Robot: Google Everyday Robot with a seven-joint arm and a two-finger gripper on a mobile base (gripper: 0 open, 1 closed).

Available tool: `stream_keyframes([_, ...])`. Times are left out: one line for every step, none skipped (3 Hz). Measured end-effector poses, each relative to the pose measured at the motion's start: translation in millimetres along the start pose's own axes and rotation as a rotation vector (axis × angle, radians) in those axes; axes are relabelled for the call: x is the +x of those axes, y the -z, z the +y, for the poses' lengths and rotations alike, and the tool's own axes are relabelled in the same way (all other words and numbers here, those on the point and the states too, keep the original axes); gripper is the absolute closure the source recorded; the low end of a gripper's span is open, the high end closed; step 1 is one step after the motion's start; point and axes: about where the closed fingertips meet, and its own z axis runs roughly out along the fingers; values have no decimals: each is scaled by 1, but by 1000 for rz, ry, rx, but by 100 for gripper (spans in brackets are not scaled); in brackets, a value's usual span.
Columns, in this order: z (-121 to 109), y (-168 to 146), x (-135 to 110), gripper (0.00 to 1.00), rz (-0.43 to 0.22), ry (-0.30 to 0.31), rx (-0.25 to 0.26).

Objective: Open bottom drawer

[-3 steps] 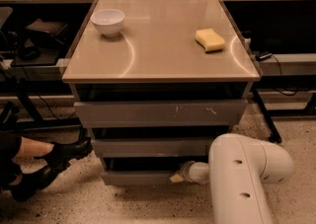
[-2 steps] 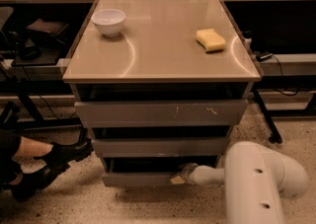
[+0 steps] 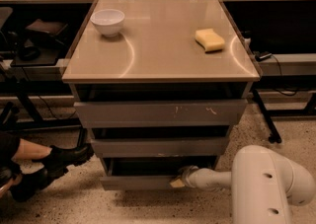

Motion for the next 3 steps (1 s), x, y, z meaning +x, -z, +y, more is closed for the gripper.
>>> stream_keyframes([0,0,0,100,-5,-12,-4])
stream_keyframes([6,5,9,100,-37,-6,-20])
stream_keyframes([20,26,18,100,-91,8,-29])
